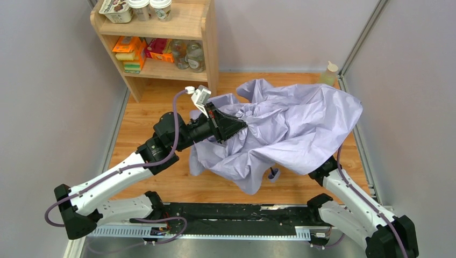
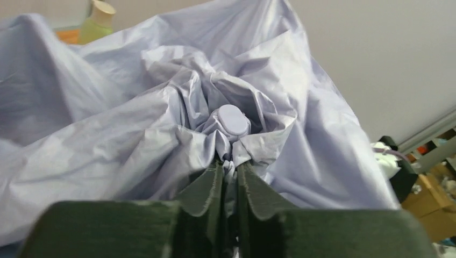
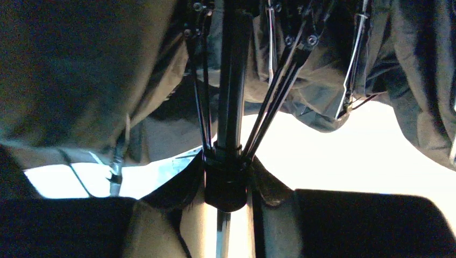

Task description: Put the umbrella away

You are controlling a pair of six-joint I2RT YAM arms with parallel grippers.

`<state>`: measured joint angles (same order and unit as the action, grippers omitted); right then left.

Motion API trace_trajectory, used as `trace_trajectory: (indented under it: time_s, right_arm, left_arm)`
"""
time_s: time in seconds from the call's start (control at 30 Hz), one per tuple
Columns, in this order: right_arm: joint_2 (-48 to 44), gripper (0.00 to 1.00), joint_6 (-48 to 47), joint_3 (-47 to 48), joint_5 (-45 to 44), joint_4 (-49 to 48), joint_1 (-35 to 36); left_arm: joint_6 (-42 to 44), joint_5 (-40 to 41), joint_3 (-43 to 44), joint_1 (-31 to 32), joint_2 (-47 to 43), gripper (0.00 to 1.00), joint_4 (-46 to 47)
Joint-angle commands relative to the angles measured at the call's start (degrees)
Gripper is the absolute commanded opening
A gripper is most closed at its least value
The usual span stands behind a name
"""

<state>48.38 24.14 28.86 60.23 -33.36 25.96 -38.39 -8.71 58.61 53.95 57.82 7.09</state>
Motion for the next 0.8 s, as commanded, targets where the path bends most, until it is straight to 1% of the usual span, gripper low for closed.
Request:
trace_trajectory:
  time_s: [0.0,0.03,0.07,0.1,0.17,0.23,0.27,0.3,0.33,0.37,0.4,0.43,0.47,0.5,0.53,0.57,0.6,0.67,0.77]
  right_arm:
    - [-0.39,0.00,-1.03,1.81,3.24,-2.77,2.43]
    - [-0.57,0.00,-0.85,2.07,1.93,-1.98,2.78]
    - [-0.57,0.00,-0.85,2.16,0.61,-0.75,3.05]
    - [-0.83,0.10,-0.59,2.08,-0.45,-0.04,3.40]
    - [-1.62,0.49,0.46,1.46,-7.71,4.07,3.75]
    - [-3.28,0.70,2.39,-0.29,-17.28,9.34,3.93]
    - [-4.16,0.76,4.14,-1.86,-20.47,11.11,4.01]
    - [-4.69,0.78,5.90,-3.18,-22.33,11.91,4.02]
    - [-5.48,0.83,8.01,-4.50,-26.00,14.79,4.02]
    - [-6.19,0.86,10.29,-6.00,-28.91,15.78,4.02]
    - [-6.89,0.89,12.75,-8.62,-29.20,14.22,4.02]
    - [-7.42,0.93,15.21,-10.91,-29.55,12.81,4.10]
    - [-8.12,0.95,17.15,-13.54,-29.38,11.06,4.54]
    - [-8.91,0.98,18.30,-15.92,-29.12,9.04,5.06]
    - [-10.48,1.00,18.92,-17.94,-29.72,7.71,5.59]
    - [-12.85,1.00,19.10,-19.88,-30.42,6.13,6.47]
    - [-15.22,1.00,18.58,-21.81,-31.56,5.34,7.52]
    - [-21.19,1.00,14.82,-22.53,-36.30,6.99,10.42]
    - [-28.24,1.00,6.65,-20.61,-44.90,12.96,15.16]
  left_arm:
    - [3.75,-2.28,1.06,-0.16,1.06,0.08,6.10]
    - [4.28,-1.93,1.07,-0.16,0.89,0.00,5.74]
    - [5.42,-0.71,0.72,-0.16,0.63,0.00,5.30]
    - [6.30,0.18,0.37,-0.16,-0.16,0.00,5.74]
    - [8.23,2.99,-1.21,-0.16,-2.26,0.00,6.53]
    - [11.39,8.51,-2.09,-0.16,-4.98,0.00,5.14]
    - [12.11,11.32,-2.18,-0.16,-6.39,0.00,3.99]
    - [13.07,15.96,-2.27,-0.25,-7.36,0.00,2.50]
    - [13.86,17.48,-2.36,-0.25,-8.77,0.00,2.14]
    - [14.57,20.98,-2.19,-0.25,-9.30,0.00,0.92]
    - [14.66,22.75,-1.66,-0.17,-10.35,0.00,0.12]
    - [13.97,26.43,-1.05,-0.25,-10.62,0.00,-1.63]
    - [13.18,27.86,-0.69,-0.25,-11.06,0.00,-3.73]
    - [12.38,30.74,0.79,-0.17,-11.06,0.00,-5.14]
    - [11.07,32.16,1.50,-0.25,-10.72,0.00,-8.64]
    - [10.54,33.31,2.55,-0.17,-10.54,0.00,-9.72]
    - [9.66,33.67,2.65,-0.16,-10.36,0.00,-10.95]
    - [7.91,34.11,2.56,-0.25,-10.36,0.00,-12.01]
    - [6.49,34.46,2.65,-0.16,-10.19,0.00,-13.24]
